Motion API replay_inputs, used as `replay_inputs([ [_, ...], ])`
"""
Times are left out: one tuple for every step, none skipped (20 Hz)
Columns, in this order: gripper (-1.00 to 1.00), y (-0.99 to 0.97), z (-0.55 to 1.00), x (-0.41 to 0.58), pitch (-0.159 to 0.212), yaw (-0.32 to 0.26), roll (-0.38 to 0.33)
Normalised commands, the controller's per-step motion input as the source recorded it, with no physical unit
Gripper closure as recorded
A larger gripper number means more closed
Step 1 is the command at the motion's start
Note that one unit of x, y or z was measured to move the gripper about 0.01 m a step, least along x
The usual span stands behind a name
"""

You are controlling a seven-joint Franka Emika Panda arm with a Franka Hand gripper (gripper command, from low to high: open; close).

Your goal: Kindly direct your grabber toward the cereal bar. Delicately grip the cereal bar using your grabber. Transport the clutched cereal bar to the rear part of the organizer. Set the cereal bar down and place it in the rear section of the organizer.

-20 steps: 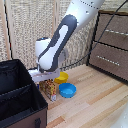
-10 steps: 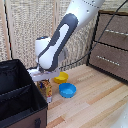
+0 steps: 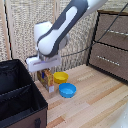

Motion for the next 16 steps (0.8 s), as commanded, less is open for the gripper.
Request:
replay_inputs([
  [1.00,-0.03,1.00,0.186,0.018,-0.074,-0.040],
  [1.00,0.00,1.00,0.163,0.010,-0.087,-0.043],
  [1.00,0.00,1.00,0.206,0.018,-0.122,-0.039],
  [1.00,0.00,1.00,0.226,0.012,-0.175,-0.042],
  [1.00,0.00,0.91,0.266,0.000,-0.241,-0.075],
  [1.00,0.04,0.80,0.237,0.000,-0.296,-0.120],
  [1.00,0.00,0.73,0.163,0.000,-0.329,-0.102],
  [1.00,0.00,0.65,0.134,0.000,-0.351,-0.081],
  [1.00,0.00,0.61,0.120,0.000,-0.360,-0.074],
  [1.00,0.00,0.56,0.103,0.000,-0.372,-0.056],
  [1.00,0.00,0.53,0.060,0.000,-0.375,-0.034],
  [1.00,0.00,0.45,0.026,0.000,-0.375,0.000],
  [1.00,0.00,0.41,0.000,0.000,-0.375,0.000],
  [1.00,0.00,0.36,0.000,0.000,-0.368,0.019],
  [1.00,0.00,0.33,0.000,0.000,-0.364,0.043],
  [1.00,0.00,0.31,0.000,0.000,-0.361,0.059],
])
